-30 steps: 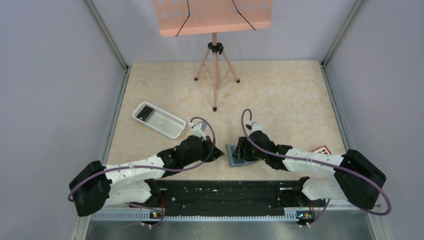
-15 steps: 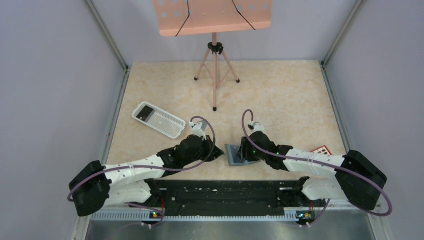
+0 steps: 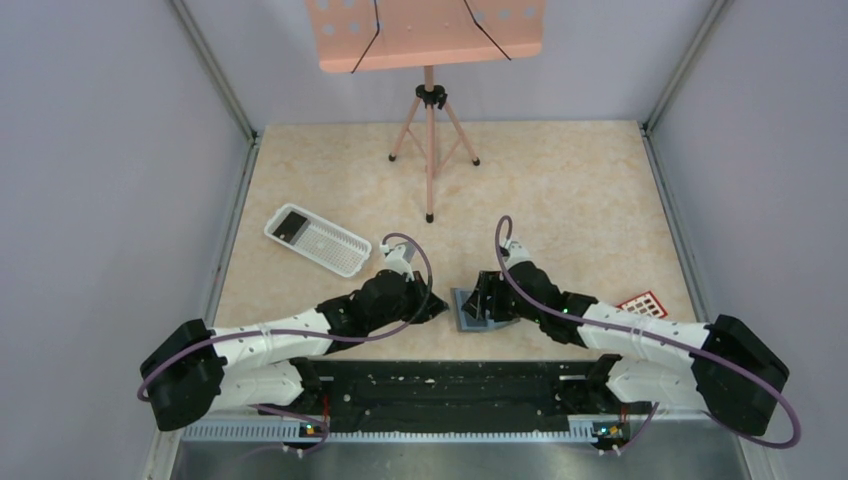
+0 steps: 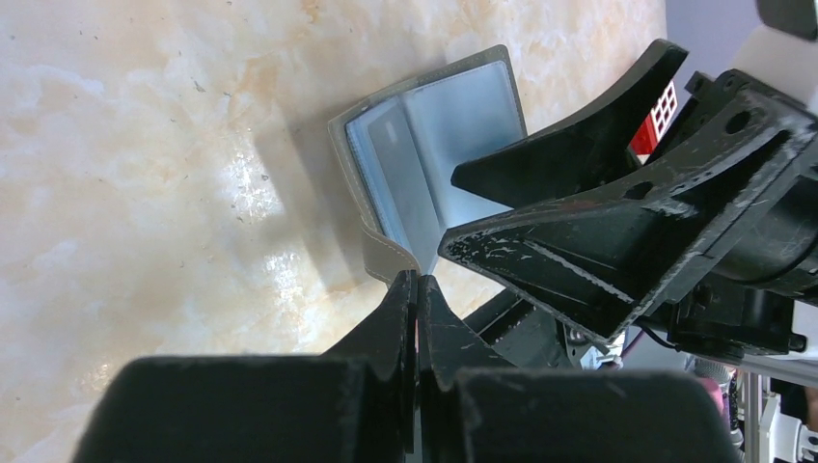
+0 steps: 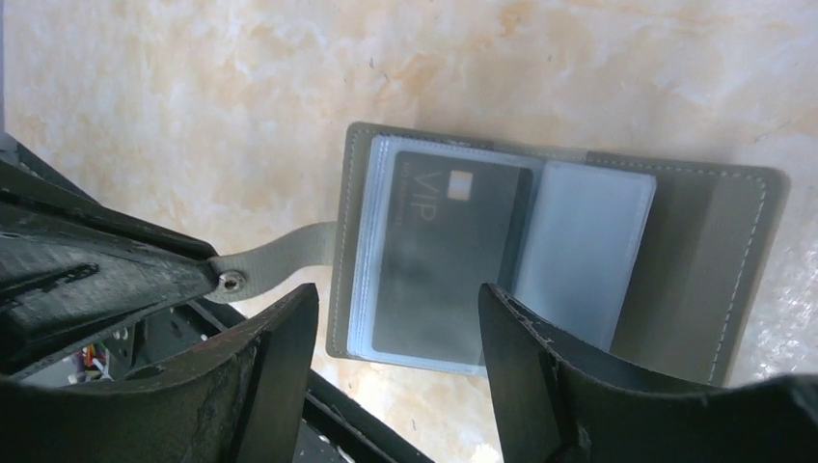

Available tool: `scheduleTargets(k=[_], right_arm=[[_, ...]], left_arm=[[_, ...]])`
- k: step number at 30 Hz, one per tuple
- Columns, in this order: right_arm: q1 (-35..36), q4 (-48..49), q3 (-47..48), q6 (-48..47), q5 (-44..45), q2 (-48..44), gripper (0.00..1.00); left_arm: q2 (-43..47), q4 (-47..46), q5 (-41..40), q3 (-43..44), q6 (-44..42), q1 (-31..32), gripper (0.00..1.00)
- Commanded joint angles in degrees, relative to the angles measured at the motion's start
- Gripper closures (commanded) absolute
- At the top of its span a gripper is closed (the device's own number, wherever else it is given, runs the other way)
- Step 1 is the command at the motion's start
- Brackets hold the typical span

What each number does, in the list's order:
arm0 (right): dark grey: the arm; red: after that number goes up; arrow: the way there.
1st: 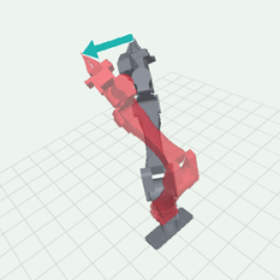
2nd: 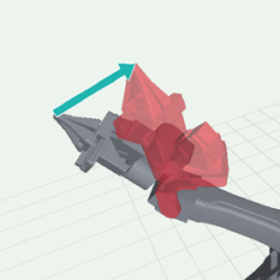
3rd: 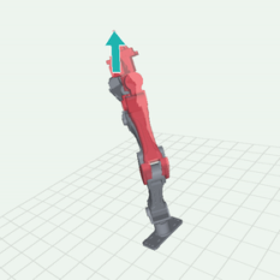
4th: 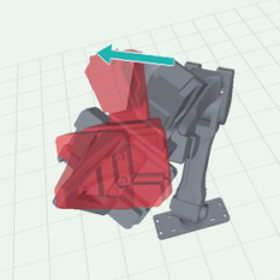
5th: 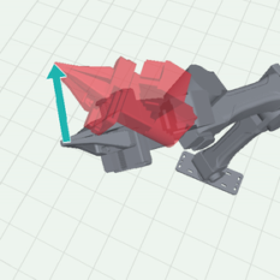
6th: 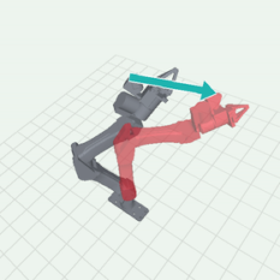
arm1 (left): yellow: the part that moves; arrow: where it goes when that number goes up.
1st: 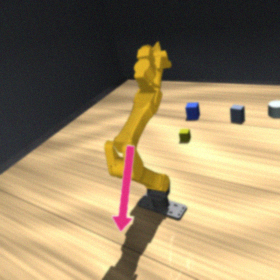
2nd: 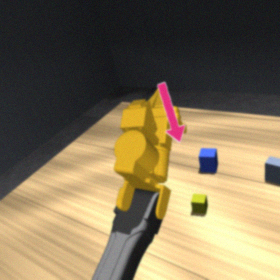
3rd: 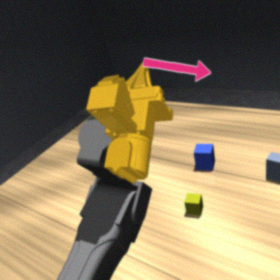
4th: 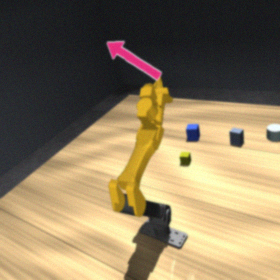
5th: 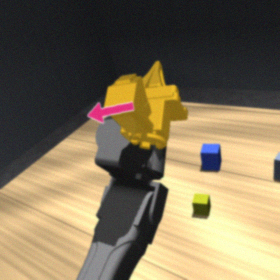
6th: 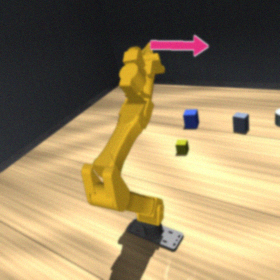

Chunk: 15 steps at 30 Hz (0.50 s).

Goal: Take the credit cards out of the card holder
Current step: Open the card holder at the center of the board.

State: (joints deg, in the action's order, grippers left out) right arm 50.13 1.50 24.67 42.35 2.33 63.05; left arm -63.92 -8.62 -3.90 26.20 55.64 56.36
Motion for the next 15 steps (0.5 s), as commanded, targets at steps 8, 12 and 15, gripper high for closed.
scheduleTargets(k=[8, 12, 15], right_arm=[[0.14, 5.84, -1.53, 1.14, -3.40, 4.90, 0.37], [0.17, 6.75, -1.79, 1.12, -3.71, 6.87, 0.34], [0.23, 6.64, -1.98, 1.07, -2.75, 7.33, 0.39]], left_arm=[[0.20, -2.85, -0.05, 1.75, 0.35, 0.14, 1.00], [0.02, -2.91, -0.05, 1.84, 0.35, 0.15, 1.00], [0.07, -2.89, -0.04, 1.84, 0.26, 0.13, 1.00]])
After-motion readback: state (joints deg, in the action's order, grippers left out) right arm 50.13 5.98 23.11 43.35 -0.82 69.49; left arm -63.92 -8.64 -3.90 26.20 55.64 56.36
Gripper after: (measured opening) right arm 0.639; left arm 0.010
